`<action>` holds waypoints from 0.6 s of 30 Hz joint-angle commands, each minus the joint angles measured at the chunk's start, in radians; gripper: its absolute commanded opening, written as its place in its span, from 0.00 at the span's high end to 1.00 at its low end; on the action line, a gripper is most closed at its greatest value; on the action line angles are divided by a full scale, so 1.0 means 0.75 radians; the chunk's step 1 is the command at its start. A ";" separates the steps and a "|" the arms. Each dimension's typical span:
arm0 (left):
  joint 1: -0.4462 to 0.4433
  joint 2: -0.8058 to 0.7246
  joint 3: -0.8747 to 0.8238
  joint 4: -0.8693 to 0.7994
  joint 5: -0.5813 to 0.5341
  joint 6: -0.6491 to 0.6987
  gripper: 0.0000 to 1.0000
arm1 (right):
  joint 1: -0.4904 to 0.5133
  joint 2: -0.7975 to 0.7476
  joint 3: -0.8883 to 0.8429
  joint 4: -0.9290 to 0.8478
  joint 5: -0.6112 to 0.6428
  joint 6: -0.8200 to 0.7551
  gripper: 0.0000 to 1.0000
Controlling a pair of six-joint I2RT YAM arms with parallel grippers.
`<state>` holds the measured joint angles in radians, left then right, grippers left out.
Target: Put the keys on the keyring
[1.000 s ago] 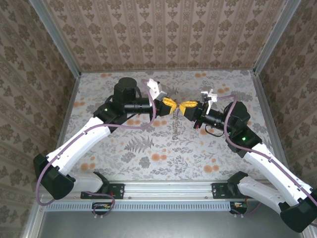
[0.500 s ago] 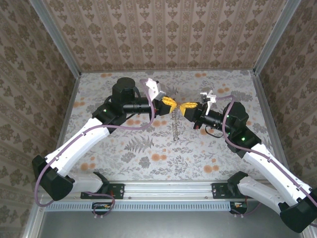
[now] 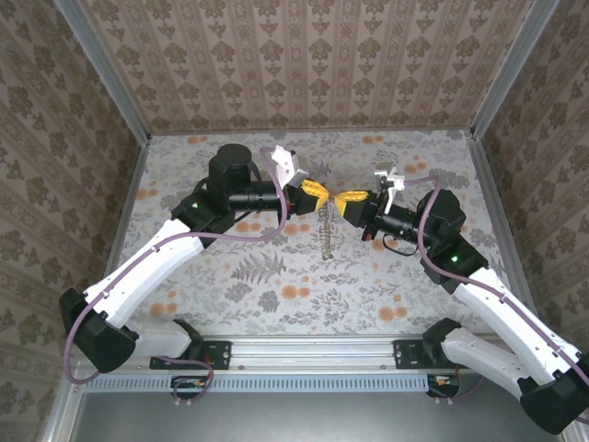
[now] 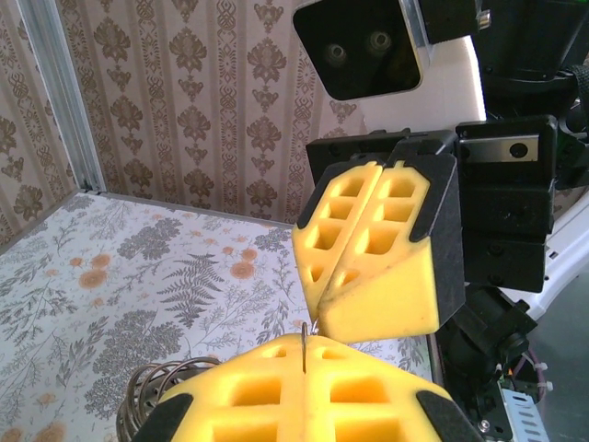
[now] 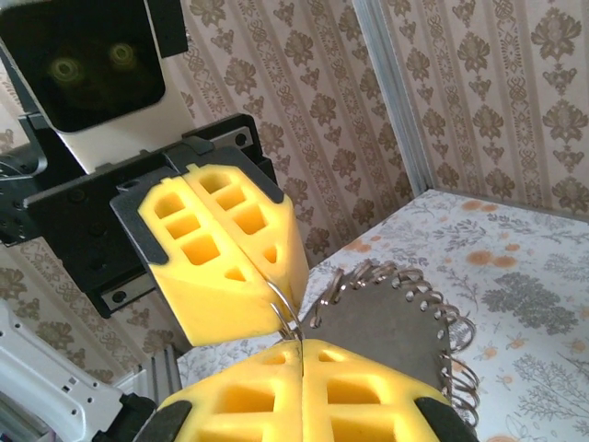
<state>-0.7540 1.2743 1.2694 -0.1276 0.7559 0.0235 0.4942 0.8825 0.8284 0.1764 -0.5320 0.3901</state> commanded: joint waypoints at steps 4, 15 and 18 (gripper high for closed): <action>-0.013 -0.012 0.022 0.052 0.046 0.018 1.00 | -0.001 -0.023 0.067 0.037 -0.024 0.022 1.00; -0.014 -0.004 0.030 0.048 0.075 0.014 1.00 | 0.000 0.020 0.081 0.049 -0.009 0.010 1.00; -0.017 0.000 0.032 0.046 0.079 0.014 1.00 | 0.000 0.027 0.086 0.061 -0.019 0.015 1.00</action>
<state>-0.7540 1.2747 1.2694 -0.1276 0.7662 0.0235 0.4942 0.8970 0.8566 0.1810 -0.5346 0.3962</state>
